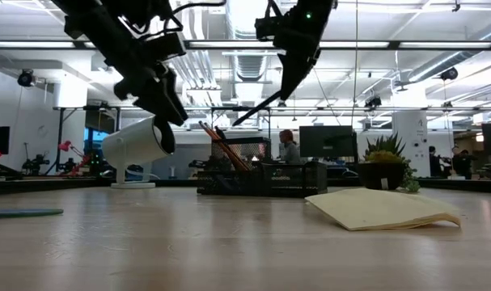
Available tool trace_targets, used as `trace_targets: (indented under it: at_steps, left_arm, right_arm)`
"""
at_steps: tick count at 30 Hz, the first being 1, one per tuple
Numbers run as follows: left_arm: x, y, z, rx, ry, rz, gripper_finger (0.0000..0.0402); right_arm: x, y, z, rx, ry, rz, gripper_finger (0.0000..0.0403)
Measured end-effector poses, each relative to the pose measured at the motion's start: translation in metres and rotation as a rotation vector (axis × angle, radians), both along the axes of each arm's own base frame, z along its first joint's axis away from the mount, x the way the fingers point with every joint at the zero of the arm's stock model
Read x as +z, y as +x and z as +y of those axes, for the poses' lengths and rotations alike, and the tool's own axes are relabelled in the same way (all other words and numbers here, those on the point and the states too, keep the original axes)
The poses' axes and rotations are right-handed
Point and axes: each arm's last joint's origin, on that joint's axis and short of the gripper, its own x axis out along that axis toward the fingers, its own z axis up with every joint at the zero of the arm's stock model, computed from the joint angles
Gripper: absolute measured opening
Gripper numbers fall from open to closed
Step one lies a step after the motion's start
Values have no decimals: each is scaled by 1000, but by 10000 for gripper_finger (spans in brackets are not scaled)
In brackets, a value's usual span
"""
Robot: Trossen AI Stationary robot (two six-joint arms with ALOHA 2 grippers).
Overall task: Pick and place office supplies into organizer
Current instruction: Put the black pen into the black desk organizer
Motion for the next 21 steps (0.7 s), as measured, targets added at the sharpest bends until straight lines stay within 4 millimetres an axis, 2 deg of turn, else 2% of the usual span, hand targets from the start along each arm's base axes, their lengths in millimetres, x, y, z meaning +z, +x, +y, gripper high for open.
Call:
trace_targets:
  at_steps: [3, 6, 12, 21]
  left_arm:
    - [4, -4, -1, 30, -54, -34, 226]
    - [8, -8, -1, 59, -85, -61, 226]
    - [17, -17, -3, 114, -182, -121, 226]
    - [13, -38, -5, 234, -309, -99, 226]
  right_arm:
    - [0, 0, -17, 19, 80, 22, 38]
    - [-8, -2, -29, 33, 106, 92, 41]
    - [-28, 8, -41, 101, 155, 149, 42]
    - [-35, 46, -49, 196, 131, 178, 45]
